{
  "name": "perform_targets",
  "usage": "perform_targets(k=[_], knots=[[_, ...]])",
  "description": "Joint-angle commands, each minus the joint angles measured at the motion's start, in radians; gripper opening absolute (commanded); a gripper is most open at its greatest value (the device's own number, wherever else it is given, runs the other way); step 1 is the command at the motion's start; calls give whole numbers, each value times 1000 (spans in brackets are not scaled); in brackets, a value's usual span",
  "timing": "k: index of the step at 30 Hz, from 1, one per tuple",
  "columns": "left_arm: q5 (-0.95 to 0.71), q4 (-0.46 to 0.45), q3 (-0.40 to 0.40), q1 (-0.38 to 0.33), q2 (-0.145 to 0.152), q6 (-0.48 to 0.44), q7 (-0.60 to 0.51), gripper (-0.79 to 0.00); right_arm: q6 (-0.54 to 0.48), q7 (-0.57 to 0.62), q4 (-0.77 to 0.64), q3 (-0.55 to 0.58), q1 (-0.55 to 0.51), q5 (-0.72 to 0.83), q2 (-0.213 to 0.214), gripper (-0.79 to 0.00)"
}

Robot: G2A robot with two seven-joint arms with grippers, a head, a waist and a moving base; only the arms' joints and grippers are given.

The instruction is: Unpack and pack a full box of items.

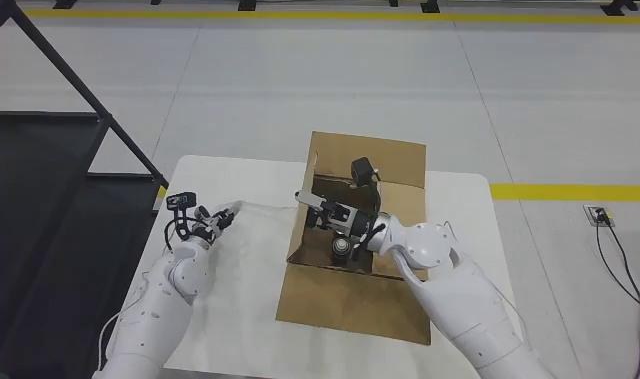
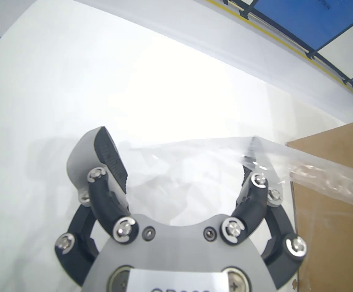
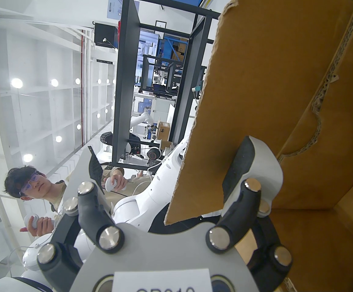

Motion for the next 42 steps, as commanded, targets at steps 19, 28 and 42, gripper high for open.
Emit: perform_targets(k=[19, 28, 42], knots=[[-92, -90, -81, 144, 20, -32, -7, 0, -9, 16, 41, -14, 30, 6, -17, 0], [-47, -332, -152, 281, 42, 38, 99, 0, -18, 24, 61, -17, 41, 15, -25, 0], [7, -677, -260, 534, 65, 144, 77, 0, -29, 40, 69, -1, 38, 22, -27, 0]])
